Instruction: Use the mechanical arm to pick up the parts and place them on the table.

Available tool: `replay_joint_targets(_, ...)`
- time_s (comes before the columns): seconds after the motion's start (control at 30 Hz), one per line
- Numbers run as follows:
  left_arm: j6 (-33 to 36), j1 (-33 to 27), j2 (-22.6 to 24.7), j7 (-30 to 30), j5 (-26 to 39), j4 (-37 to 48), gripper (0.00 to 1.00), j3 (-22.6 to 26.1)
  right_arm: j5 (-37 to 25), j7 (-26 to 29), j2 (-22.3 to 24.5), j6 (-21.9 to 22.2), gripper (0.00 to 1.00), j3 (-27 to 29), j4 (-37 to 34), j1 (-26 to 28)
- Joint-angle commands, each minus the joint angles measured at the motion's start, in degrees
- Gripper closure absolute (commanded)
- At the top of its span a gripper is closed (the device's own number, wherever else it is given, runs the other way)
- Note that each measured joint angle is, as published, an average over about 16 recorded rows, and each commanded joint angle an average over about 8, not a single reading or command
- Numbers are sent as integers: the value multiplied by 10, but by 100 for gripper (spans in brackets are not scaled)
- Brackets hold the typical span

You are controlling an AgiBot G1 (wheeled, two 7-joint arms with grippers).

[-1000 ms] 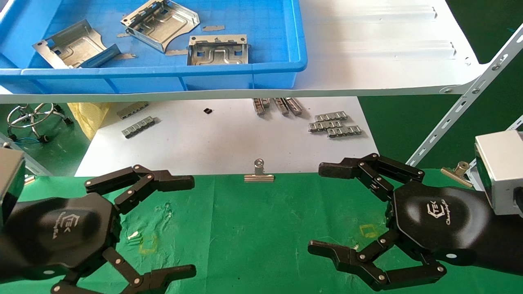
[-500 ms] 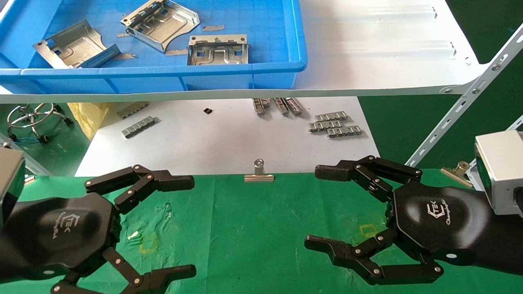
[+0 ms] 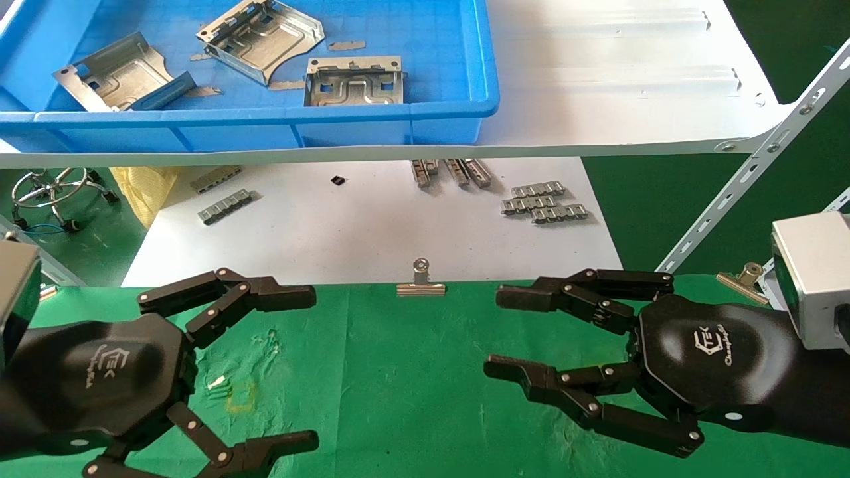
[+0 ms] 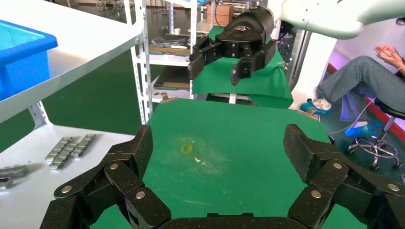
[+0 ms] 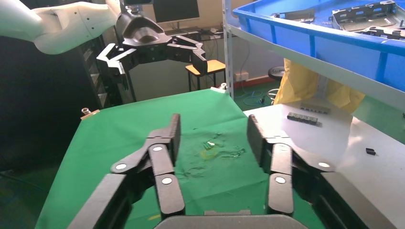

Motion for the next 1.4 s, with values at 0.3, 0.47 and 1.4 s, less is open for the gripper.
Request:
replay_joint_targets(0.3, 0, 0, 0, 0, 0, 0, 0, 0, 0, 0, 0, 0, 100, 0, 0, 0)
replay_joint_targets(0.47, 0, 0, 0, 0, 0, 0, 0, 0, 0, 0, 0, 0, 100, 0, 0, 0)
replay_joint_targets(1.4, -6, -144, 42, -23, 64, 53, 0, 24, 0, 0, 0, 0, 100, 0, 0, 0)
